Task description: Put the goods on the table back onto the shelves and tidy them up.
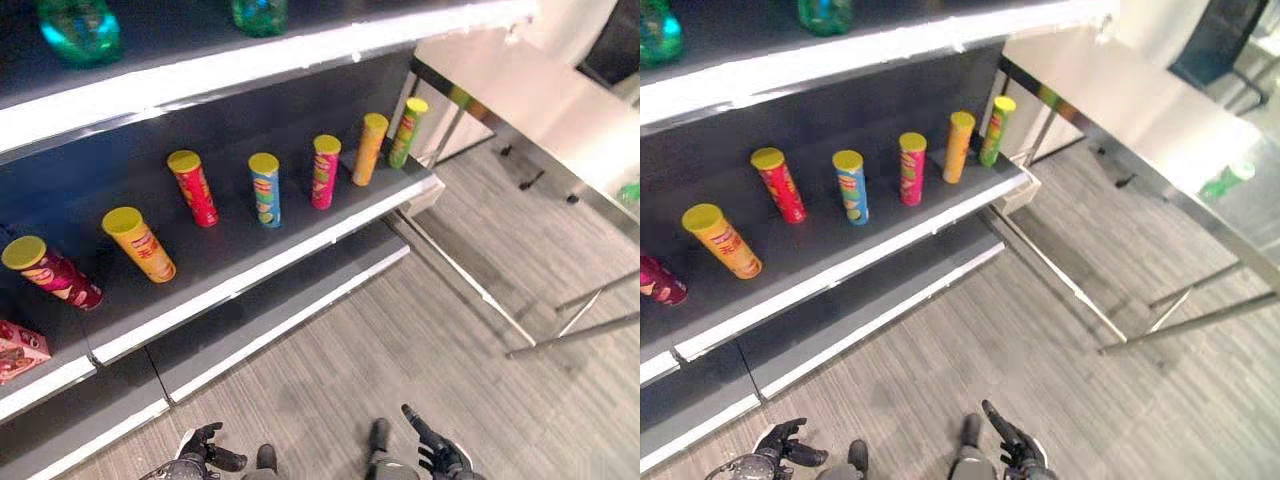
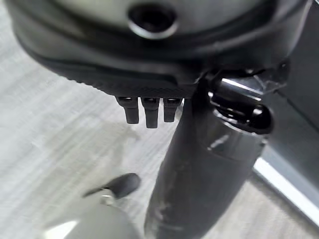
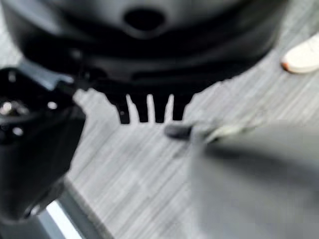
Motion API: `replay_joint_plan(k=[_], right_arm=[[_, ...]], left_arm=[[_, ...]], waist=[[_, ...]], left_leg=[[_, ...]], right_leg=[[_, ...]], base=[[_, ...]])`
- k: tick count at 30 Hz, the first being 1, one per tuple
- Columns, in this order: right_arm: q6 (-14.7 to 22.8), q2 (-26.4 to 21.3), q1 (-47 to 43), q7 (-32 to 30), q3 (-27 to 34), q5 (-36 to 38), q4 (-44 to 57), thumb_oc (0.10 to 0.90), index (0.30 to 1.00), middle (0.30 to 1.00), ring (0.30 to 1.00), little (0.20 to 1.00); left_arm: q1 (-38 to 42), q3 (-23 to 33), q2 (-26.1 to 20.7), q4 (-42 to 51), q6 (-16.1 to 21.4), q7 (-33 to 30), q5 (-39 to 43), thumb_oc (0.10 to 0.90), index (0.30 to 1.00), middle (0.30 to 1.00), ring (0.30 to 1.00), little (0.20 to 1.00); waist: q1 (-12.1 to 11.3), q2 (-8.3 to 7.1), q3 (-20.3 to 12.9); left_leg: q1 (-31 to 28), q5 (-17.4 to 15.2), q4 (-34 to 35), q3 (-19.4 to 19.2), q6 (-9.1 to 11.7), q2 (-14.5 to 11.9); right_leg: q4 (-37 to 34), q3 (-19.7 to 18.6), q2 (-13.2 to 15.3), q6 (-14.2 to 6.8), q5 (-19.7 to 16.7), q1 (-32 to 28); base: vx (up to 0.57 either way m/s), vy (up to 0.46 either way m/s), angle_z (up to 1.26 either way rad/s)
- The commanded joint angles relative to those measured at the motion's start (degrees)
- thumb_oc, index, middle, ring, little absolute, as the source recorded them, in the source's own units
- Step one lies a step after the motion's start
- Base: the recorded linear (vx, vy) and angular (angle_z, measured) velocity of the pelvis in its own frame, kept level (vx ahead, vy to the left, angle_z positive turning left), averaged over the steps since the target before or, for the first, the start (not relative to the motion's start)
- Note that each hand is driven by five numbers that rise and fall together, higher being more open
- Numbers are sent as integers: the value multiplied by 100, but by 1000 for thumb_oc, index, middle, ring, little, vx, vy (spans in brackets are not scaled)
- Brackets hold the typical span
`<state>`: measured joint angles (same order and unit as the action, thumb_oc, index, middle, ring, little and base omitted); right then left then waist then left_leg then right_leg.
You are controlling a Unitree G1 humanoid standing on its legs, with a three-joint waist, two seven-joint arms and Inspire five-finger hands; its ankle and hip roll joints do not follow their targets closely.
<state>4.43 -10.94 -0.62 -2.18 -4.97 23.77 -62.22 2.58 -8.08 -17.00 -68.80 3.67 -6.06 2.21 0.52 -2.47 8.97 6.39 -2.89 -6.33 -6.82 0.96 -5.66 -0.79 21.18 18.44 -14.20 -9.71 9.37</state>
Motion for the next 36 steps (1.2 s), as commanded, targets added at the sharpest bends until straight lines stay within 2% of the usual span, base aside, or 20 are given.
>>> replay_joint_plan(k=[1,3,4,5,6,8,9,10,13,14,15,16,17,19,20,22,23,25,30,36], right_arm=[[174,-359,-205,-126,117,-56,205,800,900,900,900,900],[167,-390,-231,-137,18,-148,184,800,900,900,900,900],[167,-391,-230,-137,16,-148,184,800,900,900,900,900],[165,-400,-201,-114,-29,-180,168,800,900,900,900,900],[197,-487,-153,-92,-78,-214,250,800,900,900,900,900],[190,-525,-141,-95,-108,-252,262,800,900,900,900,900],[193,-610,-111,-85,-165,-323,274,800,900,900,900,900],[192,-611,-109,-85,-166,-323,275,800,900,900,900,900],[165,-716,-81,-80,-220,-439,160,800,900,900,900,900],[150,-768,-83,-86,-237,-453,73,800,900,900,900,900],[149,-766,-84,-86,-237,-453,73,800,900,900,900,900],[147,-773,-89,-101,-256,-460,27,800,900,900,900,900],[146,-782,-97,-123,-257,-479,-53,800,900,900,900,900],[159,-802,-112,-141,-205,-481,-142,800,900,900,900,900],[184,-907,-122,-148,-110,-533,-287,800,900,900,900,900],[160,-879,-152,-144,-106,-526,-281,800,900,900,900,900],[176,-816,-152,-178,-25,-474,-275,800,900,900,900,900],[179,-768,-126,-164,16,-421,-255,800,900,900,900,900],[137,-705,-195,-161,-4,-464,-322,800,900,900,900,900],[139,-613,-221,-159,-26,-439,-265,800,900,900,900,900]], left_arm=[[-10,201,-214,89,140,-160,171,800,900,900,900,900],[32,249,-209,3,111,-165,186,800,900,900,900,900],[31,250,-208,3,111,-165,186,800,900,900,900,900],[1,296,-178,-64,107,-172,211,800,900,900,900,900],[-25,337,-125,-53,109,-155,309,800,900,900,900,900],[-51,334,-100,-20,100,-137,318,800,900,900,900,900],[-64,288,-45,66,107,-111,324,800,900,900,900,900],[-66,288,-44,68,106,-111,324,800,900,900,900,900],[-59,222,-4,285,134,-64,388,800,900,900,900,900],[37,111,37,379,164,-37,449,800,900,900,900,900],[39,111,35,379,164,-37,449,800,900,900,900,900],[57,50,59,431,157,-20,432,800,900,900,900,900],[80,-31,82,473,166,-6,398,800,900,900,900,900],[94,-130,138,493,180,21,346,800,900,900,900,900],[17,-237,170,381,155,88,163,800,900,900,900,900],[19,-227,163,370,168,57,164,800,900,900,900,900],[42,-241,147,207,176,48,38,800,900,900,900,900],[-10,-194,158,22,150,31,-12,800,900,900,900,900],[1,-20,107,-138,126,15,73,800,900,900,900,900],[20,42,48,-145,113,-11,112,800,900,900,900,900]], waist=[[-245,-306,-3],[-240,-319,-93],[-240,-314,-94],[-198,-309,-166],[-116,-241,-207],[-71,-222,-242],[9,-157,-275],[7,-153,-277],[-20,-108,-187],[-118,-168,-95],[-102,-178,-110],[-174,-225,-61],[-229,-298,-22],[-286,-217,-10],[-283,-61,-24],[-257,-33,-17],[-181,58,-82],[-141,79,-144],[-156,74,-124],[-195,-92,-57]], left_leg=[[-9,-331,-40,262,493,-89],[-58,-233,34,178,650,-301],[-62,-231,41,178,654,-308],[-150,-200,85,147,723,-413],[-369,-129,207,110,821,-629],[-372,-60,234,117,828,-690],[-444,-8,183,62,858,-862],[-444,-10,182,61,861,-868],[-417,180,-267,256,817,-907],[-115,197,-779,817,743,-536],[-90,211,-776,830,738,-519],[64,-45,-860,1192,673,-167],[267,-355,-831,1570,565,309],[408,-275,-472,1814,467,694],[374,-187,-246,1705,355,718],[312,-145,-105,1710,334,698],[170,1,273,1601,355,609],[91,87,495,1492,339,587],[35,148,600,1360,287,627],[62,115,548,1294,221,696]], right_leg=[[0,81,0,-80,163,-79],[-57,176,-145,-80,208,-79],[-61,177,-153,-80,207,-82],[-65,146,-262,-80,272,-100],[-34,104,-501,-17,445,-184],[-24,129,-551,17,508,-192],[24,96,-772,125,733,-246],[27,95,-777,128,737,-244],[59,-35,-1056,289,879,-364],[18,-164,-1096,361,907,-391],[20,-153,-1080,358,904,-372],[-8,-260,-1106,372,917,-385],[-12,-393,-1087,369,924,-386],[-31,-509,-1170,366,928,-379],[154,-578,-1244,363,997,-303],[201,-645,-1249,367,946,-195],[161,-584,-1218,349,930,-136],[148,-637,-1192,343,904,-84],[161,-660,-1086,303,834,-47],[102,-685,-964,216,680,-14]], base=[[41,-379,-37],[56,-292,-28],[97,-214,-39],[169,-305,-50],[164,-301,-39],[100,-230,-17],[80,-222,-5],[85,-221,-13],[35,-170,-34],[-10,-130,-42],[-25,-123,-50],[0,-84,-36],[6,-84,-37],[15,47,-36],[14,106,-55],[-13,122,-61],[-17,181,-51],[2,148,3],[6,134,-3],[-20,93,-2]])
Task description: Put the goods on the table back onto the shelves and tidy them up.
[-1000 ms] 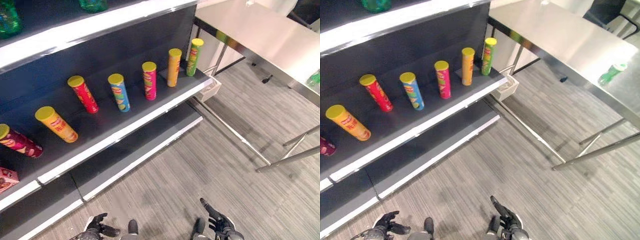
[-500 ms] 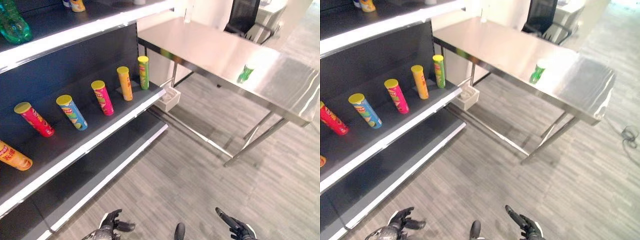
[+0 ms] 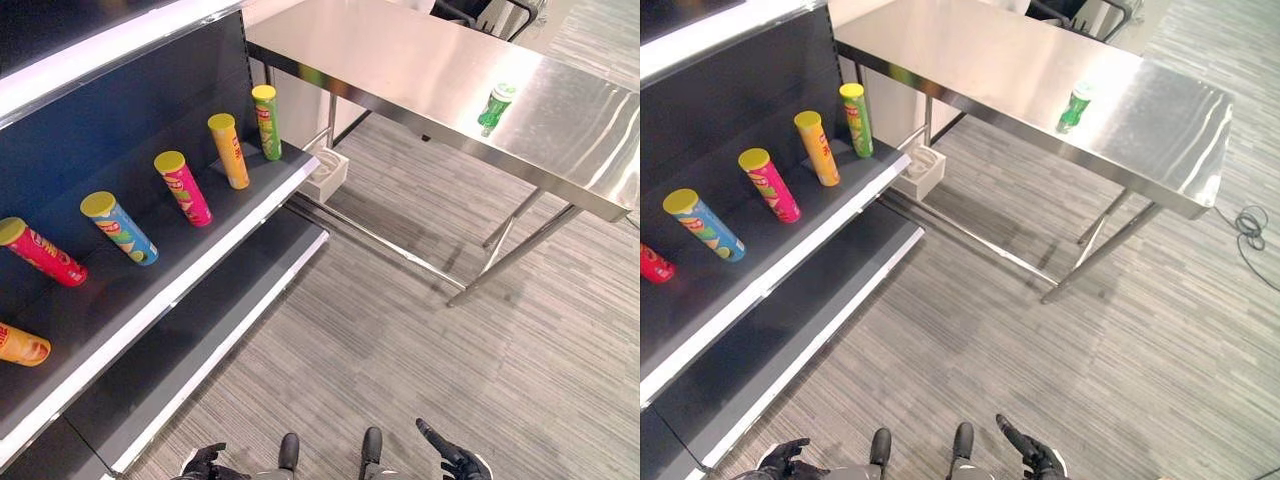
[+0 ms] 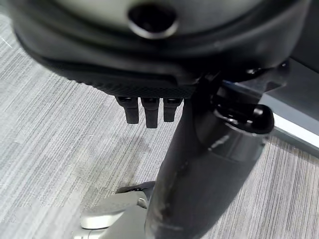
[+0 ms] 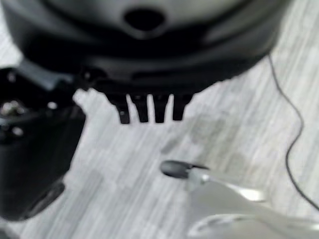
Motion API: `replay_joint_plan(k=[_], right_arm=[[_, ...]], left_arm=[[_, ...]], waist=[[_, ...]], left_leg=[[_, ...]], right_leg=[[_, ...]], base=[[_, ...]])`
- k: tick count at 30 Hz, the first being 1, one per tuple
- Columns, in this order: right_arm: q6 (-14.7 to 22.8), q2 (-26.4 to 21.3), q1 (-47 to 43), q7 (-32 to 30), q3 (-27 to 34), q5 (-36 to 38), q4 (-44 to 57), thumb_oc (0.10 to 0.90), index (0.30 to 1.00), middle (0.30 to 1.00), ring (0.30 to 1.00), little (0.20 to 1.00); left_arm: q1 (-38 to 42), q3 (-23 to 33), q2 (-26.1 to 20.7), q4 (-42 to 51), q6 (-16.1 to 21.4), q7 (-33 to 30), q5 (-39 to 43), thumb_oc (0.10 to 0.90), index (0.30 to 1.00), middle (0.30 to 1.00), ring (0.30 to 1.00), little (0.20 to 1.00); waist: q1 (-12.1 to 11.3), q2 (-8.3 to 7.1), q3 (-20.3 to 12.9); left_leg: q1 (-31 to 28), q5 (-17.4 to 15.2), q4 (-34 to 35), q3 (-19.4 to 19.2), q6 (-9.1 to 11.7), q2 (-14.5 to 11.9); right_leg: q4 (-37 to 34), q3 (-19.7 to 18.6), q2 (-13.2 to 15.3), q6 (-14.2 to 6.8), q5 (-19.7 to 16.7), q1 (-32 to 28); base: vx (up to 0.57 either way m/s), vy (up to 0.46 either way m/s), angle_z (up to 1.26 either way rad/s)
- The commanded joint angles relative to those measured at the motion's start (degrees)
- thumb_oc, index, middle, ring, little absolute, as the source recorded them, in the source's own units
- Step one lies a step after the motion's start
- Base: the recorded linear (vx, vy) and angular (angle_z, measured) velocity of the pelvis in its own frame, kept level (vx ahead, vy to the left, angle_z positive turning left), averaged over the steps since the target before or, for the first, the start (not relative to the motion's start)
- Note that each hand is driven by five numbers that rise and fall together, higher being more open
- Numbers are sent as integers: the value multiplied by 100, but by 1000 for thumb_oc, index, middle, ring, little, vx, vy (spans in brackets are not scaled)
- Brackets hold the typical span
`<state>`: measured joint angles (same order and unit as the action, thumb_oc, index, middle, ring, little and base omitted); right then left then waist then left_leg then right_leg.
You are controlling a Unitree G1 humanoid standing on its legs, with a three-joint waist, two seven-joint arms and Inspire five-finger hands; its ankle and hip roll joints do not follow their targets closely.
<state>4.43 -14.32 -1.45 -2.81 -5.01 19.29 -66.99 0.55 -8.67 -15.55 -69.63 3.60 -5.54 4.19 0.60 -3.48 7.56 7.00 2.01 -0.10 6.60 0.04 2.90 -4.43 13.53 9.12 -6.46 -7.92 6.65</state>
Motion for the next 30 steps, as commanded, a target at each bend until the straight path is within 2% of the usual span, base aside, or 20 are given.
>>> replay_joint_plan(k=[1,2,7,10,12,14,17,19,23,25,29,30], right_arm=[[152,-243,-199,-104,-43,70,265,800,900,900,900,900],[152,-242,-200,-104,-42,70,265,800,900,900,900,900],[233,-171,-212,-167,-66,249,650,800,900,900,900,900],[295,-123,-262,-201,-116,374,858,800,900,900,900,900],[298,-81,-241,-195,-163,421,950,800,900,900,900,900],[294,-75,-220,-206,-176,432,969,800,900,900,900,900],[292,-61,-170,-211,-163,431,938,800,900,900,900,900],[268,-29,-115,-194,-109,381,823,800,900,900,900,900],[224,6,-119,-184,-67,302,652,800,900,900,900,900],[203,11,-148,-187,-30,288,615,800,900,900,900,900],[193,12,-157,-188,-17,299,604,800,900,900,900,900],[171,-34,-164,-207,1,274,588,800,900,900,900,900]], left_arm=[[293,86,-134,-67,109,-82,-71,800,900,900,900,900],[294,86,-135,-68,109,-82,-71,800,900,900,900,900],[326,55,-156,-27,106,-91,-33,800,900,900,900,900],[370,48,-190,21,103,-106,38,800,900,900,900,900],[393,47,-233,53,106,-112,74,800,900,900,900,900],[427,22,-255,98,104,-114,113,800,900,900,900,900],[450,7,-259,200,113,-130,176,800,900,900,900,900],[420,19,-240,280,118,-116,238,800,900,900,900,900],[377,72,-247,305,106,-112,299,800,900,900,900,900],[346,98,-276,392,114,-93,385,800,900,900,900,900],[331,108,-283,402,108,-92,390,800,900,900,900,900],[334,90,-307,327,83,-123,348,800,900,900,900,900]], waist=[[-200,-74,139],[-203,-77,139],[-147,-320,245],[-117,-390,384],[-71,-394,455],[-17,-325,488],[-30,-228,469],[-97,-143,336],[-208,-111,129],[-366,-154,45],[-435,-191,33],[-575,-255,64]], left_leg=[[55,-365,-92,-86,298,-144],[57,-365,-93,-90,297,-143],[93,-394,-97,-233,216,-100],[81,-418,-120,-354,174,-104],[30,-404,-119,-435,138,-135],[62,-395,-161,-471,91,-166],[169,-363,-207,-531,64,-215],[302,-340,-200,-601,62,-295],[510,-312,-245,-710,71,-379],[740,-272,-292,-799,106,-473],[819,-263,-325,-826,125,-493],[997,-170,-338,-841,236,-587]], right_leg=[[450,18,-9,-594,430,332],[451,14,-9,-594,429,336],[398,-214,43,-710,228,498],[632,-318,91,-771,159,705],[832,-460,79,-807,149,814],[1007,-657,36,-771,261,822],[1148,-685,65,-699,405,682],[1220,-600,223,-646,522,349],[1278,-435,437,-661,446,111],[1241,-167,626,-731,245,-54],[1186,-29,687,-777,122,-131],[1106,50,680,-854,-166,-263]], base=[[-53,72,1],[-59,75,-11],[-51,85,-17],[-64,81,-40],[-87,95,-70],[-112,101,-62],[-100,42,-33],[-117,21,-22],[-61,-30,-49],[-84,-94,-56],[-60,-106,-24],[-140,-214,-38]])
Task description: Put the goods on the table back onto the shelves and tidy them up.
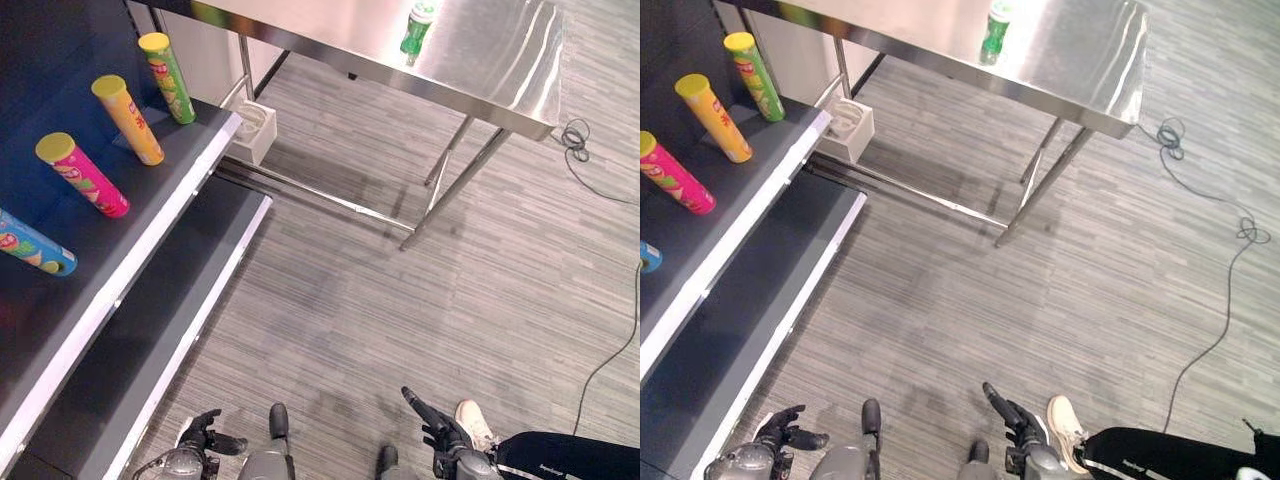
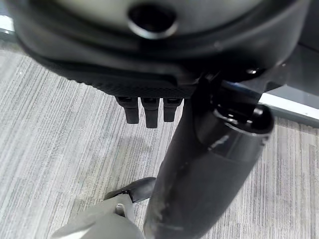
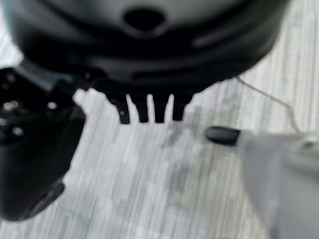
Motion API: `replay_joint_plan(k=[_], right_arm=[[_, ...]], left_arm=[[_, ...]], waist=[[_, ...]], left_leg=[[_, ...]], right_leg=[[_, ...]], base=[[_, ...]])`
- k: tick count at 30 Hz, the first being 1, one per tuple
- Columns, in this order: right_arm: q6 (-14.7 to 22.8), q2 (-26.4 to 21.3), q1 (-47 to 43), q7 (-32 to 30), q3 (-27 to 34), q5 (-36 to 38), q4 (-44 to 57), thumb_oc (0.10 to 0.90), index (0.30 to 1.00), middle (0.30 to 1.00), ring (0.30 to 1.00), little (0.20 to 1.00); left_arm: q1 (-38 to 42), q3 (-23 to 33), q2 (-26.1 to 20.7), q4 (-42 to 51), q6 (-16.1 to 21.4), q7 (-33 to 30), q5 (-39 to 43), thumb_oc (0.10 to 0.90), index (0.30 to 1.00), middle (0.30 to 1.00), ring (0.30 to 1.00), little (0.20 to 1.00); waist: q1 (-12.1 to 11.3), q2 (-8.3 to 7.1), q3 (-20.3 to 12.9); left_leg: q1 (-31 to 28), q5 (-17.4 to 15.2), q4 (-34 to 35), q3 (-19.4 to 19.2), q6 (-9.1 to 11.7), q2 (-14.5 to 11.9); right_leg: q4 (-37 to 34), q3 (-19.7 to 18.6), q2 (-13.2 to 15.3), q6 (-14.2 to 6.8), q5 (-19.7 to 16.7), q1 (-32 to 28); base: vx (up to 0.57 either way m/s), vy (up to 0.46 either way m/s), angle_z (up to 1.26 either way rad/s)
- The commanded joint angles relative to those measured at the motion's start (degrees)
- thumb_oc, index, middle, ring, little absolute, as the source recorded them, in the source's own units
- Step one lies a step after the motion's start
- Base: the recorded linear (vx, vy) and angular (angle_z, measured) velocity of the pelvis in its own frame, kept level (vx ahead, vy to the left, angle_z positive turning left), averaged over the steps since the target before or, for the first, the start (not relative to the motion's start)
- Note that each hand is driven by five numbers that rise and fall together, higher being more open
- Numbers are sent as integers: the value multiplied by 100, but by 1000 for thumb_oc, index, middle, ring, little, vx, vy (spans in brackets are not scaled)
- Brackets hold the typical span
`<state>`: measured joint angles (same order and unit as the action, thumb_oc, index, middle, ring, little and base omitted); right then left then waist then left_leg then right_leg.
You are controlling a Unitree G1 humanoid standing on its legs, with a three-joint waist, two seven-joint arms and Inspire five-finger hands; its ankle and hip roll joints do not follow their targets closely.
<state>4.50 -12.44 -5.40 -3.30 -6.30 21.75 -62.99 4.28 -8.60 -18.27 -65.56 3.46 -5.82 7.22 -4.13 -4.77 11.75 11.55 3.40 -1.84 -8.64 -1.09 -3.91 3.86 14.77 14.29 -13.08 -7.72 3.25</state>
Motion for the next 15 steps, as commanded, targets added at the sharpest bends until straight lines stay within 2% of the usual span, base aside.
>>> replay_joint_plan(k=[1,3,4,5,7,8,10,11,12,15], right_arm=[[163,-222,230,-157,131,28,187,800,900,900,900,900],[157,-283,213,-186,135,5,184,800,900,900,900,900],[157,-283,213,-186,134,4,184,800,900,900,900,900],[161,-331,178,-208,125,-29,174,800,900,900,900,900],[172,-365,160,-212,127,-14,183,800,900,900,900,900],[224,-417,124,-245,130,50,196,800,900,900,900,900],[244,-437,136,-246,138,84,190,800,900,900,900,900],[286,-496,161,-263,169,119,177,800,900,900,900,900],[70,-572,331,-91,395,-16,-622,800,900,900,900,900],[95,-597,381,-112,356,-99,-614,800,900,900,900,900]], left_arm=[[-36,83,-35,-80,97,-95,46,800,900,900,900,900],[3,71,-62,-99,106,-90,42,800,900,900,900,900],[4,71,-63,-99,107,-90,42,800,900,900,900,900],[-8,114,-44,-136,107,-76,75,800,900,900,900,900],[-14,137,-32,-167,105,-66,87,800,900,900,900,900],[-61,174,24,-237,104,-43,138,800,900,900,900,900],[-78,184,52,-279,103,-22,154,800,900,900,900,900],[-109,198,93,-360,93,1,184,800,900,900,900,900],[-29,170,271,-418,197,247,461,800,900,900,900,900],[-96,168,339,-476,194,250,403,800,900,900,900,900]], waist=[[-97,-126,-368],[-167,-153,-305],[-162,-152,-302],[-216,-140,-292],[-226,-129,-270],[-247,-78,-242],[-244,-52,-238],[-219,20,-173],[473,345,-699],[438,349,-745]], left_leg=[[562,-300,-163,687,347,96],[657,-210,-203,671,460,58],[654,-209,-201,677,462,59],[675,-82,-172,669,577,-41],[647,-7,-111,680,642,-105],[610,159,14,716,770,-238],[582,207,84,744,799,-283],[529,402,146,845,932,-388],[-1172,-644,146,793,433,341],[-1253,-607,218,832,476,275]], right_leg=[[274,-70,163,-192,-193,92],[-16,69,60,-192,171,-1],[-18,76,59,-192,172,-9],[-295,280,-87,-164,612,-85],[-398,365,-177,-108,747,-115],[-578,399,-387,-20,918,-157],[-640,401,-481,36,1005,-201],[-599,433,-646,160,1164,-243],[-494,-341,-698,210,896,-337],[-638,-245,-757,236,913,-509]], base=[[-202,-298,-17],[-83,-139,-8],[-44,-164,-4],[-48,-178,4],[-72,-204,10],[-71,-161,9],[-88,-198,7],[-91,-188,18],[-60,-188,20],[38,-61,17]])
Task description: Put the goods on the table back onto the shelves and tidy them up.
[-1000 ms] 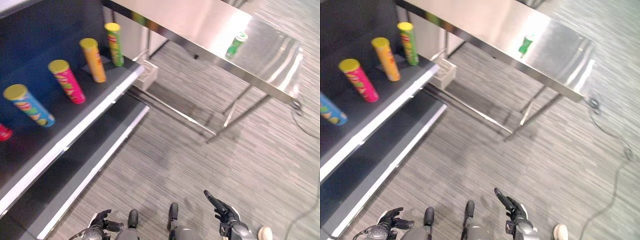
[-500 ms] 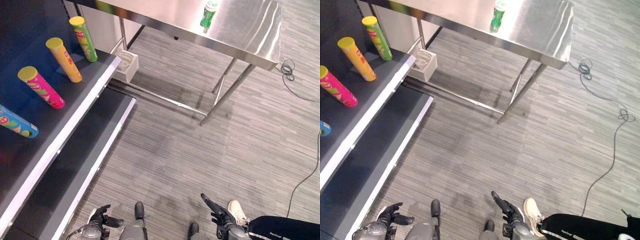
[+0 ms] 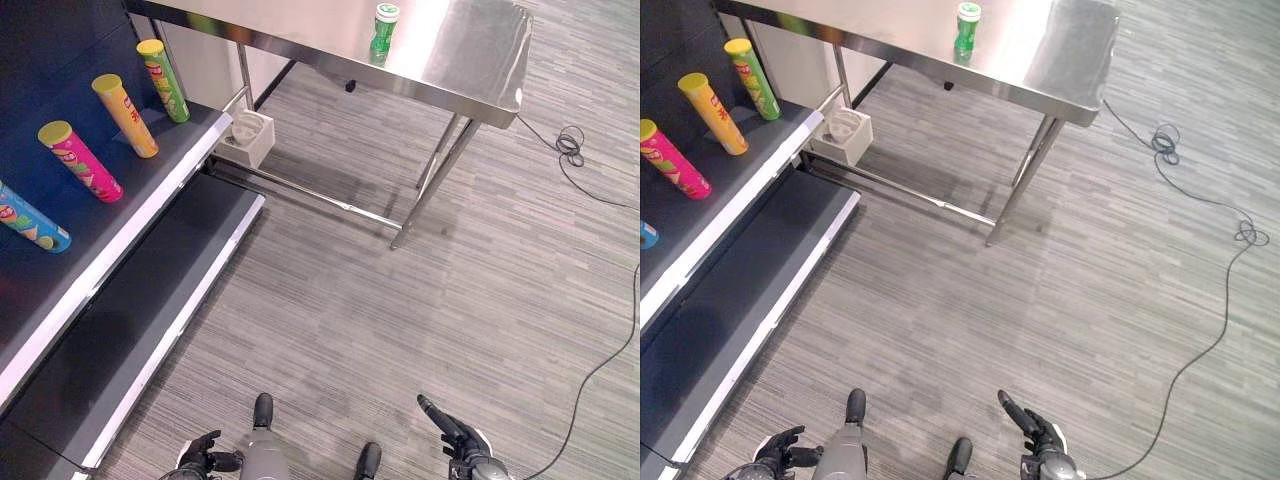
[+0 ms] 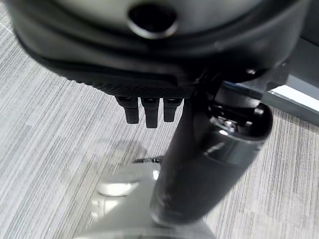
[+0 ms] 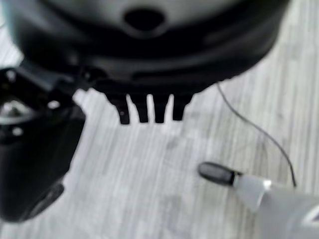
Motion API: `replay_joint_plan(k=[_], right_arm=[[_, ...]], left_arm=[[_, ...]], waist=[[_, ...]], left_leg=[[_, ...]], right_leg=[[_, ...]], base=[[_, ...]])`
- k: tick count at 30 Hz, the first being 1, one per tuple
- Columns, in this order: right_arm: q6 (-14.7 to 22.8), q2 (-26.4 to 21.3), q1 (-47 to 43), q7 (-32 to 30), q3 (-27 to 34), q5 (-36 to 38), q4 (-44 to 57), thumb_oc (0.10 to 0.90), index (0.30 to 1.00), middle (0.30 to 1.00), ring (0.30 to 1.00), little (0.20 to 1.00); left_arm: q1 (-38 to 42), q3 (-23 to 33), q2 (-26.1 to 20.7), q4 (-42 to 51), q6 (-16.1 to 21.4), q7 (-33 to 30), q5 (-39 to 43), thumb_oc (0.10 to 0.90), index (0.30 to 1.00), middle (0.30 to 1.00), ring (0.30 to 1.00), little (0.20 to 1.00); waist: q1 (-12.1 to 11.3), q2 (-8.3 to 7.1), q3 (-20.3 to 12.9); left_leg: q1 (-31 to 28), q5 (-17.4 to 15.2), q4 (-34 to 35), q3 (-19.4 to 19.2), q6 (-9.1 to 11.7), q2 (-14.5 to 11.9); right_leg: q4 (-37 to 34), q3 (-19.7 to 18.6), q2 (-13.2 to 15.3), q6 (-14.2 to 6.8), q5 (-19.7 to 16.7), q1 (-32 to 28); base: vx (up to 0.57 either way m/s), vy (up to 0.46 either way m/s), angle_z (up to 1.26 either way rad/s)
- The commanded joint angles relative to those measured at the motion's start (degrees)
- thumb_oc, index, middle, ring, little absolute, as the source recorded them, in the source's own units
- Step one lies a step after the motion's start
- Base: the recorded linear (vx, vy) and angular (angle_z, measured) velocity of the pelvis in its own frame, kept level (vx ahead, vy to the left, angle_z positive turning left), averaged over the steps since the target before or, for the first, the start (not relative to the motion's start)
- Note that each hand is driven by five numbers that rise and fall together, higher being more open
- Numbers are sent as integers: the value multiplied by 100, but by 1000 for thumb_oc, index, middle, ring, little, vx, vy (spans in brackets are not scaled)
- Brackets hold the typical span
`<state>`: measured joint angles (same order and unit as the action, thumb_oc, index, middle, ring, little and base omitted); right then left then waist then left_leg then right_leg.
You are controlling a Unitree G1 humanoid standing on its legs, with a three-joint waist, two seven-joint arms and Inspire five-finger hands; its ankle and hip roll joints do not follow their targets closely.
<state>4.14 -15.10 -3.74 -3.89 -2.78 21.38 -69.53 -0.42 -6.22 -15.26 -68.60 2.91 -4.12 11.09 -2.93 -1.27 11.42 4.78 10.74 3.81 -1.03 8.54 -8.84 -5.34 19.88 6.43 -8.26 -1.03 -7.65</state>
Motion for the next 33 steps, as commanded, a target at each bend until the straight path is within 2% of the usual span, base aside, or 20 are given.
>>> replay_joint_plan(k=[1,12,24,27,28,29,31,32,33], right_arm=[[126,-331,264,-84,10,-137,19,800,900,900,900,900],[150,-350,426,-44,64,-177,-1,800,900,900,900,900],[191,-322,366,-44,9,-58,275,800,900,900,900,900],[243,-345,321,-58,-13,50,512,800,900,900,900,900],[243,-345,321,-59,-13,49,513,800,900,900,900,900],[279,-402,344,-69,-31,107,750,800,900,900,900,900],[308,-491,328,-104,-33,157,960,800,900,900,900,900],[307,-492,328,-104,-31,157,961,800,900,900,900,900],[325,-523,320,-106,-35,205,1025,800,900,900,900,900]], left_arm=[[303,-69,87,-248,240,106,-53,800,900,900,900,900],[113,29,97,-528,189,148,-209,800,900,900,900,900],[178,58,40,-275,194,116,32,800,900,900,900,900],[233,42,-17,-100,199,96,163,800,900,900,900,900],[233,42,-18,-99,198,96,163,800,900,900,900,900],[210,23,-32,76,216,111,208,800,900,900,900,900],[187,-9,-28,313,231,82,360,800,900,900,900,900],[187,-9,-28,315,230,81,361,800,900,900,900,900],[186,4,-10,298,225,73,427,800,900,900,900,900]], waist=[[300,4,-756],[240,5,-767],[236,-66,-751],[236,-124,-541],[239,-123,-543],[185,-168,-304],[93,-172,7],[103,-163,4],[75,-193,112]], left_leg=[[-683,-1315,-236,63,-467,727],[-816,-1247,-83,122,-412,661],[-830,-1274,-134,113,-363,587],[-448,-1463,-951,222,-272,526],[-430,-1476,-978,227,-272,525],[9,-1491,-1917,284,-243,530],[579,-1088,-2844,534,-296,650],[603,-1101,-2876,548,-296,646],[841,-1031,-3242,602,-322,719]], right_leg=[[217,-711,2,-243,275,469],[205,-612,-40,-197,359,345],[337,-578,-97,-132,459,356],[518,-593,-159,-16,579,439],[521,-589,-161,-16,581,444],[596,-612,-203,107,657,409],[642,-671,-221,209,627,392],[644,-660,-229,209,627,397],[623,-682,-229,247,632,386]], base=[[63,-32,19],[7,-13,1],[12,-43,0],[-29,-123,3],[-43,-154,13],[-74,-141,17],[-84,-125,21],[-28,-78,14],[-7,-38,-3]])
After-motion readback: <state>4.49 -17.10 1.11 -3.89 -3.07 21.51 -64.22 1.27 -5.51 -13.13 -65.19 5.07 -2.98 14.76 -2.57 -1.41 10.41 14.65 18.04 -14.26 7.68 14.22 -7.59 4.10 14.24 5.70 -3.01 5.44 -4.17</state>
